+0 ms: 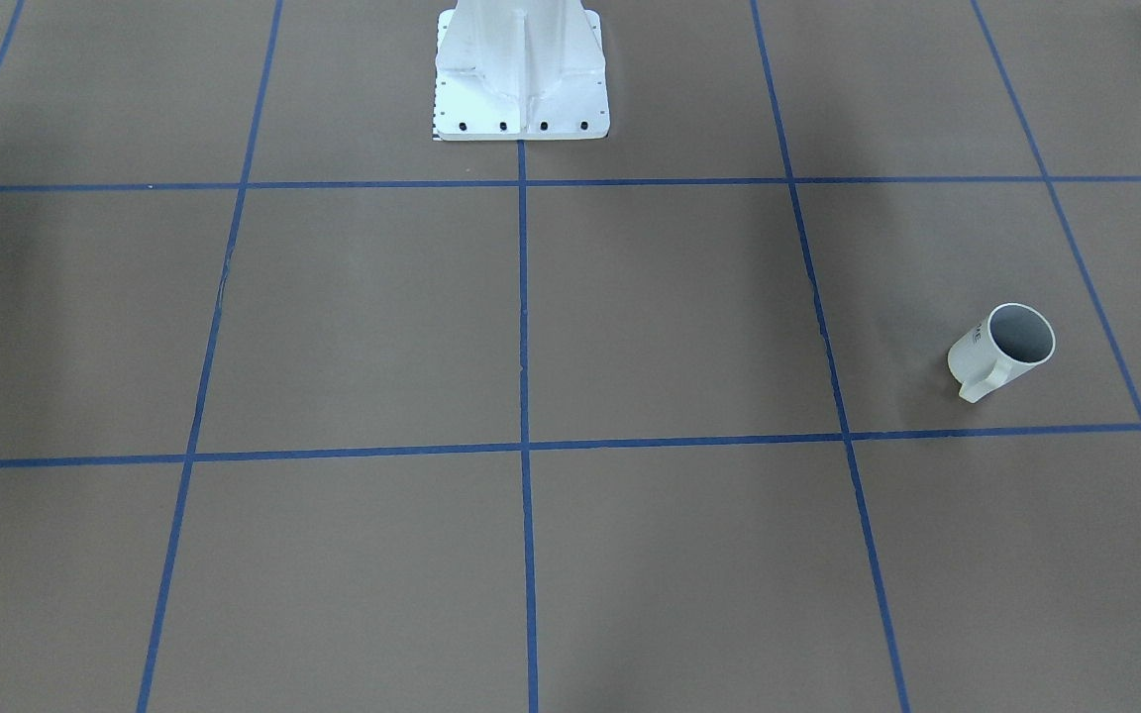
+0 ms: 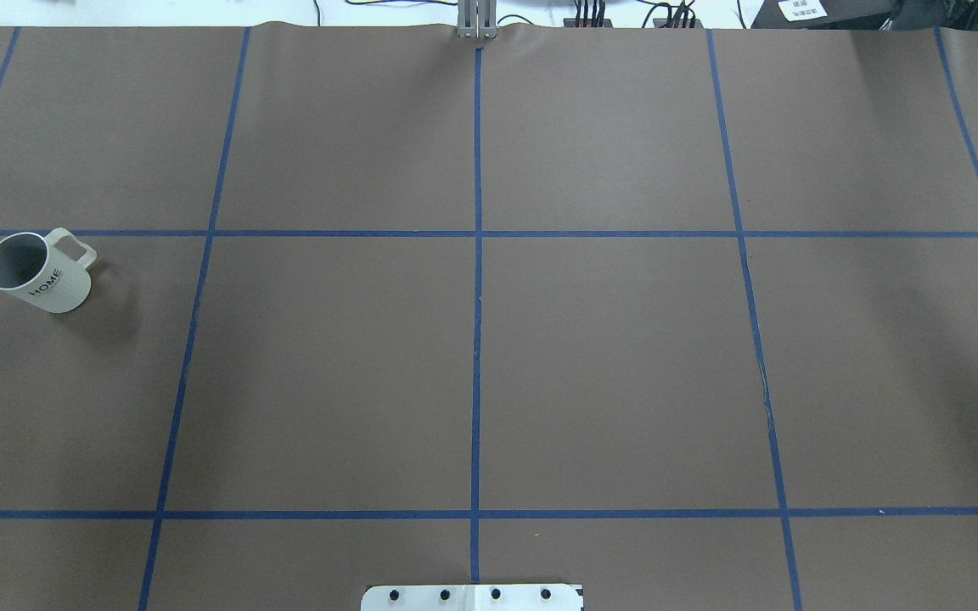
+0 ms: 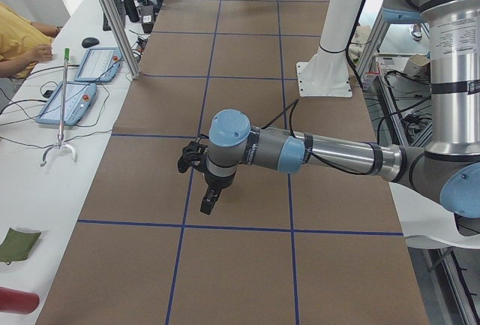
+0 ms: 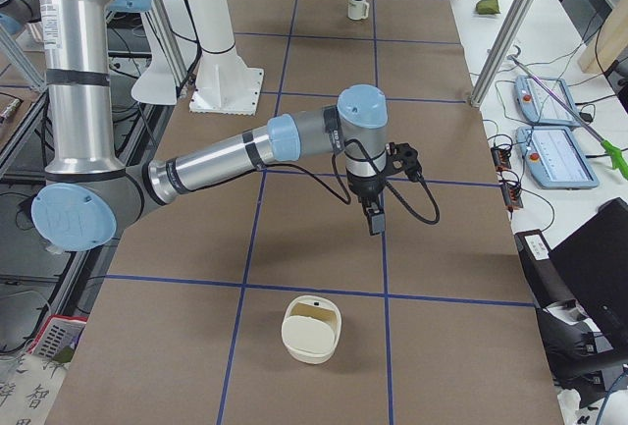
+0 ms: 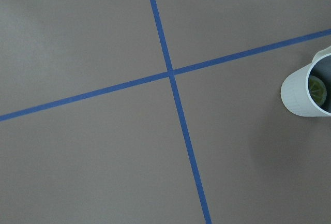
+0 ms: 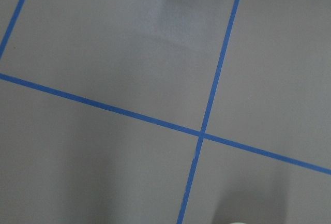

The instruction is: Left arm hands cup to right arm to dump lemon

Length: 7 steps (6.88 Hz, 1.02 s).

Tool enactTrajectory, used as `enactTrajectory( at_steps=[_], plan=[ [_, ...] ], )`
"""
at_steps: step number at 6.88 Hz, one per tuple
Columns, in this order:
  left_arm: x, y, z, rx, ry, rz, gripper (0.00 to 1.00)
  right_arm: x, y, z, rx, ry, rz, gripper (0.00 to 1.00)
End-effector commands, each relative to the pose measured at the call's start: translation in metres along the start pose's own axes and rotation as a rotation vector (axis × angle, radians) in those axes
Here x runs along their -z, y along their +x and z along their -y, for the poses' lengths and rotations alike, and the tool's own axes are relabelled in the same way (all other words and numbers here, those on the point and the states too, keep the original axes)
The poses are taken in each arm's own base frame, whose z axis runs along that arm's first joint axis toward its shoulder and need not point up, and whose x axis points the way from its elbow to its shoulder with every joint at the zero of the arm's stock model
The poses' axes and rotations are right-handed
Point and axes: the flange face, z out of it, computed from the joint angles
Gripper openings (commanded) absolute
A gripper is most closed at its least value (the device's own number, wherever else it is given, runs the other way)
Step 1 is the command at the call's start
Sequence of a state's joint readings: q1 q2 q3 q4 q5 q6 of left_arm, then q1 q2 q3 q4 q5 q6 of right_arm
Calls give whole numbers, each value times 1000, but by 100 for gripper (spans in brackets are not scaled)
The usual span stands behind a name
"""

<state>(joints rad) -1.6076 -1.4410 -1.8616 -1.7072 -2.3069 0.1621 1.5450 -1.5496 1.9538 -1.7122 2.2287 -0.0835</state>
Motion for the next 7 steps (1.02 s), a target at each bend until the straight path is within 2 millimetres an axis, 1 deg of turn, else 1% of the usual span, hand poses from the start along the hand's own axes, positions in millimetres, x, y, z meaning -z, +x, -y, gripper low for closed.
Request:
enactTrajectory(
  at_steps=[1,2,3,4,5,6,7],
  plan=[
    [8,3,30,-40,65,4,100,8,-4,4,30,50,-1,100],
    [0,-1,31,-57,84,-19,100,12,-7,5,55,82,-2,100],
    [-1,4,35,-66,130,-62,100,11,-9,8,29,109,0,100],
    [-17,23,42,-26,107,-112,100,5,-30,19,78,146,19,100],
    [-46,57,54,-38,61,-151,100,-5,-52,25,136,172,39,100],
    [-66,77,57,56,28,-170,100,-11,-64,28,122,178,57,100],
    [-84,92,57,137,16,-192,100,-21,-79,30,139,166,70,100]
  ],
)
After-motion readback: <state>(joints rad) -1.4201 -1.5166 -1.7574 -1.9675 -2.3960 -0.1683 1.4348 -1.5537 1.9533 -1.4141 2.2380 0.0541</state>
